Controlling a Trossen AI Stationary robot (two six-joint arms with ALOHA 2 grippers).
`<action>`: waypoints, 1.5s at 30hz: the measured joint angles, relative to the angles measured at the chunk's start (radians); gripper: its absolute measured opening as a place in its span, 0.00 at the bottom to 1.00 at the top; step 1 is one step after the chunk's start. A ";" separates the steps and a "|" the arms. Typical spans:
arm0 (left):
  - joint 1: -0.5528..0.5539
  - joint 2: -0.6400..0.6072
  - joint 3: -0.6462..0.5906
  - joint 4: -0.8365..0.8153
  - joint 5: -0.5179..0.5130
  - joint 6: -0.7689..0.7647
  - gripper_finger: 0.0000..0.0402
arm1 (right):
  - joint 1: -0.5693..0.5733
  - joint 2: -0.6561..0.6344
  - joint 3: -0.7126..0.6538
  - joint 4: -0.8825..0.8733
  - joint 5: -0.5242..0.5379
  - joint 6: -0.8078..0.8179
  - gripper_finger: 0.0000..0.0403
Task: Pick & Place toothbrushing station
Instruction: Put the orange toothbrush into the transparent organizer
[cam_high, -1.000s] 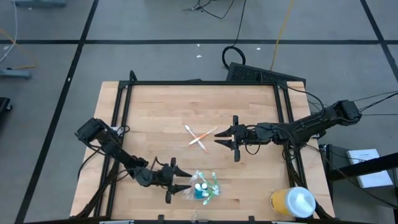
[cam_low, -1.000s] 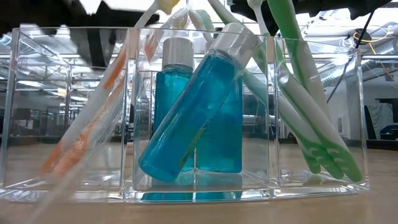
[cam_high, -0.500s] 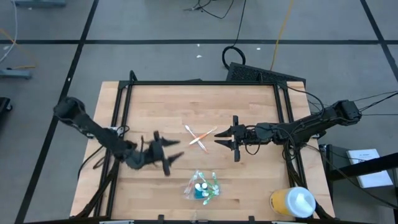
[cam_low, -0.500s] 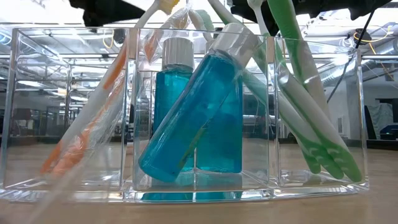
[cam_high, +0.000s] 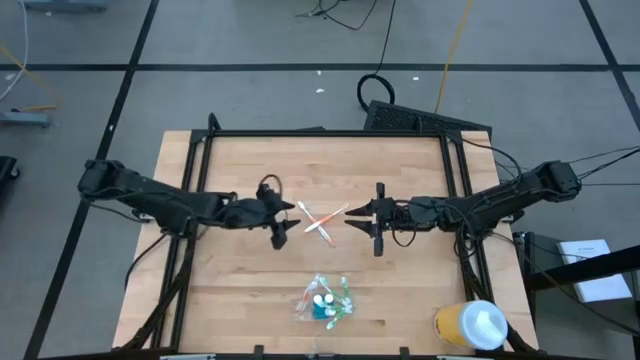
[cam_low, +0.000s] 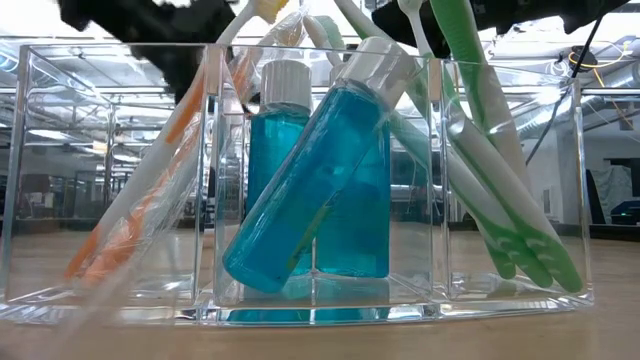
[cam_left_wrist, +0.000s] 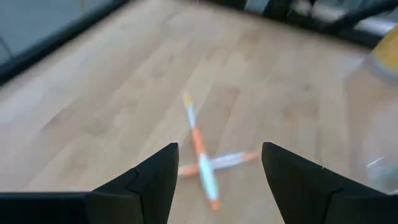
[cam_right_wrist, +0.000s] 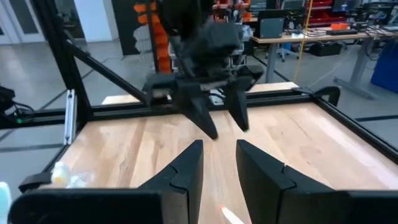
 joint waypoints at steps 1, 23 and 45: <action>0.013 0.021 0.000 -0.004 0.011 0.000 0.60 | 0.000 0.000 0.000 -0.006 0.001 -0.003 0.22; 0.072 0.406 0.000 0.154 0.102 -0.105 0.60 | -0.013 0.000 0.000 -0.015 -0.001 -0.019 0.22; 0.071 0.520 0.001 0.234 0.066 -0.097 0.41 | -0.013 0.000 0.000 -0.020 0.000 -0.018 0.22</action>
